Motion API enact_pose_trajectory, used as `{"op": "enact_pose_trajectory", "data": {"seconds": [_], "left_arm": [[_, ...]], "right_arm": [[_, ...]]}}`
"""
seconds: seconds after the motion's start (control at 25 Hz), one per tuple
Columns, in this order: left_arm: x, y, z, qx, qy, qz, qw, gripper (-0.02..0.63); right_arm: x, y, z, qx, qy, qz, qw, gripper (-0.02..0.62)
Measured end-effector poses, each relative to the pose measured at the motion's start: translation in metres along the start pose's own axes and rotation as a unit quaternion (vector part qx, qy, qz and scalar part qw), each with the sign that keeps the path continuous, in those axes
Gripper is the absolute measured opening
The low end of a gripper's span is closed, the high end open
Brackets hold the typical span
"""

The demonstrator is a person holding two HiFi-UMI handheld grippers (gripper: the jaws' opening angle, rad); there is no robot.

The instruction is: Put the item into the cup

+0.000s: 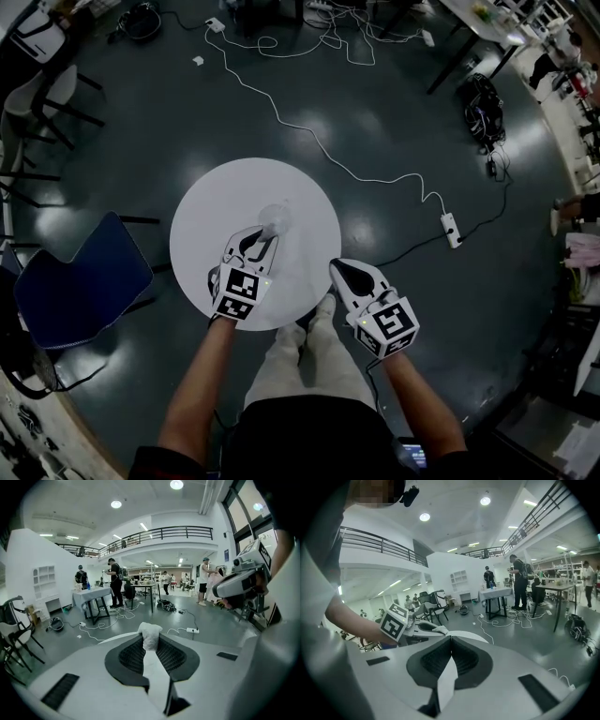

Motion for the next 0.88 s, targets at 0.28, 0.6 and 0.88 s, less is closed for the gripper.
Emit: {"op": "enact_pose_trajectory", "data": {"seconds": [0.28,0.6,0.88], "left_arm": [[0.024,-0.007,0.006,0.010,-0.012,0.006,0.9999,0.074],[0.043,-0.011,0.016,0.017,-0.034,0.003,0.9993,0.074],[0.055,-0.011,0.023,0.018,-0.044,0.006,0.9988,0.094]], "right_arm": [[0.003,0.006,0.015,0.012,-0.007,0.003,1.000,0.017],[0.002,0.013,0.023,0.020,-0.014,0.007,1.000,0.017],[-0.002,0.019,0.030,0.029,-0.015,0.010,0.999,0.017]]}}
Point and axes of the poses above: the fingertips, and each gripper's own axes: x forward along the fingers, y to its right, z out of its underside, the point moved 1 cm from there along -x, backward along the fingers, and after that the axes turned 6 degrees about -z, right-handed, at the moved point
